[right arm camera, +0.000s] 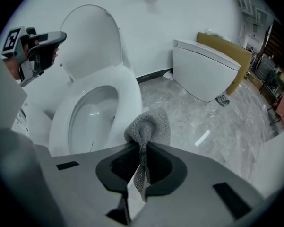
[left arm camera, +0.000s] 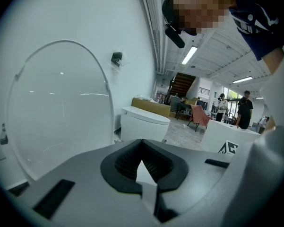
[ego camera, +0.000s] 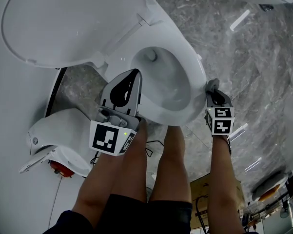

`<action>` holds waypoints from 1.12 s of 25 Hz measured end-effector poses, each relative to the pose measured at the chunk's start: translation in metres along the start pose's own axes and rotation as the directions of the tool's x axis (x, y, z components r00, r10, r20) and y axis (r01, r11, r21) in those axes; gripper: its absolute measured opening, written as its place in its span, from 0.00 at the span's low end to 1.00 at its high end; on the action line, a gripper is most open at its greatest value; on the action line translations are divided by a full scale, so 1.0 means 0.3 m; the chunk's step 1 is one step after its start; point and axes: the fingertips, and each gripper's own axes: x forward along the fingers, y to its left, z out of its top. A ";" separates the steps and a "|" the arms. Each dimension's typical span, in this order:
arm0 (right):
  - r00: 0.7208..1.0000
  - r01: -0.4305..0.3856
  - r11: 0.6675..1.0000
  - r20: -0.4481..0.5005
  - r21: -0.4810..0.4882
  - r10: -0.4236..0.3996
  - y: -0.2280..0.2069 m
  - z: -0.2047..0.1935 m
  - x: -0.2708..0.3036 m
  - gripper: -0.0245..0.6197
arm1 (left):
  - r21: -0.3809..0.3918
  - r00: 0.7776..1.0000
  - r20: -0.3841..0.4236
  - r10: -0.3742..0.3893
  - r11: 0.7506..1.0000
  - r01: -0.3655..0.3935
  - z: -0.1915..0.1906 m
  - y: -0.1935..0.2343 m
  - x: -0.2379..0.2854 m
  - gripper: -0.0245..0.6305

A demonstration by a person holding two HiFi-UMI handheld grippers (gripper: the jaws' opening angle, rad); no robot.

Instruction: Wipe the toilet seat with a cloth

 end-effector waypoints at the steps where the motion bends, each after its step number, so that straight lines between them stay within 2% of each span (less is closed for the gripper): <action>1: 1.000 -0.002 1.000 0.003 -0.001 0.002 0.010 -0.003 -0.008 0.11 | 0.000 1.000 -0.001 -0.002 1.000 0.002 -0.001 0.001 0.002 0.06; 5: 0.998 -0.044 0.999 -0.046 -0.014 0.043 0.105 -0.128 -0.067 0.11 | -0.002 1.000 0.004 -0.003 1.000 0.003 0.002 0.010 0.011 0.06; 9: 0.978 -0.162 0.983 -0.144 -0.087 0.148 0.281 -0.247 -0.110 0.11 | -0.005 1.000 0.001 -0.012 1.000 0.012 0.004 0.009 0.025 0.06; 11: 0.974 -0.173 0.978 -0.165 -0.119 0.152 0.329 -0.264 -0.107 0.11 | -0.002 1.000 -0.002 -0.019 1.000 0.019 0.008 0.007 0.031 0.06; 16: 0.987 -0.115 0.985 -0.129 -0.128 0.099 0.292 -0.144 -0.032 0.11 | 0.010 1.000 0.000 -0.027 1.000 0.027 0.023 0.021 0.041 0.06; 23: 0.989 -0.142 0.965 -0.079 -0.219 0.127 0.280 0.095 0.108 0.11 | 0.007 1.000 0.002 -0.007 1.000 0.007 0.018 0.050 0.032 0.06; 25: 0.990 -0.135 0.965 -0.069 -0.226 0.123 0.282 0.116 0.120 0.11 | -0.001 1.000 0.003 -0.002 1.000 0.002 0.014 0.052 0.029 0.06; 28: 0.990 -0.135 0.967 -0.074 -0.215 0.121 0.285 0.077 0.097 0.11 | -0.014 1.000 0.005 0.006 1.000 -0.006 0.010 0.057 0.026 0.06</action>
